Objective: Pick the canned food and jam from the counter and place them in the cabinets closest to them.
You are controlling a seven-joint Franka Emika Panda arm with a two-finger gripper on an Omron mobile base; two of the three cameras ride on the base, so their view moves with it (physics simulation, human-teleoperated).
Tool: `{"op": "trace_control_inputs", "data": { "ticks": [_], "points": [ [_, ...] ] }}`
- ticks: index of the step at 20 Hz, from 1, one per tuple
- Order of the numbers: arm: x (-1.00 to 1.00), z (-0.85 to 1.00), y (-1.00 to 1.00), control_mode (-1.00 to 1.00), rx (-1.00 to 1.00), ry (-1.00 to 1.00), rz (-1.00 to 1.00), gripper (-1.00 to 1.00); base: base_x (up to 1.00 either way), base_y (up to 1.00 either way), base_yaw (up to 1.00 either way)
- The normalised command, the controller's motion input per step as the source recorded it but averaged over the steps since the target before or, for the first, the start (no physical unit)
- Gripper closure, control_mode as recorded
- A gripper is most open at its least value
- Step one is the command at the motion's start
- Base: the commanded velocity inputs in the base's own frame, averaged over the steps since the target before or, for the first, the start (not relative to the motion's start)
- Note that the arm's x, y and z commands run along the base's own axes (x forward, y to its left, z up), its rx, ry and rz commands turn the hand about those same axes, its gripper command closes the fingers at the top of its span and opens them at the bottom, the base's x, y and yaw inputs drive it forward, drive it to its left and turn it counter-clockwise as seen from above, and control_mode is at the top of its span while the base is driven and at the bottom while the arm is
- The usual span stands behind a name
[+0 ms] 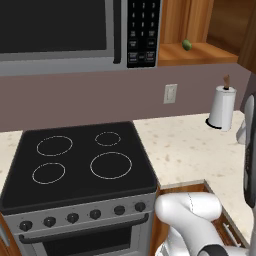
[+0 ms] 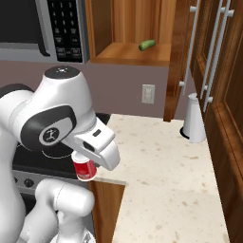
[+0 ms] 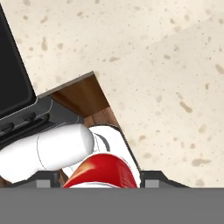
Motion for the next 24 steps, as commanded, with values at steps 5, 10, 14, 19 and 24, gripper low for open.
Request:
{"op": "trace_control_inputs", "data": {
  "ticks": [5, 10, 14, 19, 24],
  "points": [
    [0.00, 0.00, 0.00, 1.00, 0.00, 0.00, 0.00, 1.00, 0.00, 0.00, 0.00],
    [0.00, 0.00, 0.00, 1.00, 0.00, 0.00, 0.00, 1.00, 0.07, 0.00, 0.00],
    [0.00, 0.00, 0.00, 1.00, 0.00, 0.00, 0.00, 1.00, 0.26, 0.02, 0.00],
    [0.00, 0.00, 0.00, 1.00, 0.00, 0.00, 0.00, 1.00, 0.36, 0.10, 0.00],
    [0.00, 0.00, 0.00, 1.00, 0.00, 0.00, 0.00, 1.00, 0.46, 0.15, 0.00]
  ]
}}
